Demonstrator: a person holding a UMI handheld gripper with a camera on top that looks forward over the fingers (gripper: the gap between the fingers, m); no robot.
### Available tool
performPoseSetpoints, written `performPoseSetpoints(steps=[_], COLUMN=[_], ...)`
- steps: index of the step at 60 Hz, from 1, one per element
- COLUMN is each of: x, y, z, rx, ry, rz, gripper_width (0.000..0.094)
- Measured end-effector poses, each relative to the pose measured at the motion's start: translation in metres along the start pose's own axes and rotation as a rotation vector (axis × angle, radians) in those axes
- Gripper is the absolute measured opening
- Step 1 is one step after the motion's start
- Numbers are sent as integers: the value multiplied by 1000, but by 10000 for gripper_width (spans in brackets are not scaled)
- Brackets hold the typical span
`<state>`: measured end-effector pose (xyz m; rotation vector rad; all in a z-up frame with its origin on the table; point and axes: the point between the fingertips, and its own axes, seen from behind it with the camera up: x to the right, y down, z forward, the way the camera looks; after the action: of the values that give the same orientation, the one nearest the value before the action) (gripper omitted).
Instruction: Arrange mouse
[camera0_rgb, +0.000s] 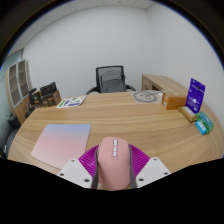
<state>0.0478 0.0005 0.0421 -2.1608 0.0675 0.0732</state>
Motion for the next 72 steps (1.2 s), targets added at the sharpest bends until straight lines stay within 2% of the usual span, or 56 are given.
performPoseSetpoints(steps=[9,17,28,34,36,38,49,51,56,61,72], x=[-113,-184,-218,-211,-212,-212,-208,-211,-214,-217,-222], y=[-35,-27,-2,23,19,19,26,23,20,21,10], z=[35,70,85,87,88,88,86,83,72,50,-19], rx=[37,-16,-88,-161,-128,-140,-167,-164,-149,-146,-78], ry=[-17,-34,-2,44,45,53,61,55,41,33,-9], rz=[-64,-85,-131,-161,-147,-139,-108,-89,-59,-61,-3], gripper_width=[425,426,425,432,431,435,575,632,847,835,843])
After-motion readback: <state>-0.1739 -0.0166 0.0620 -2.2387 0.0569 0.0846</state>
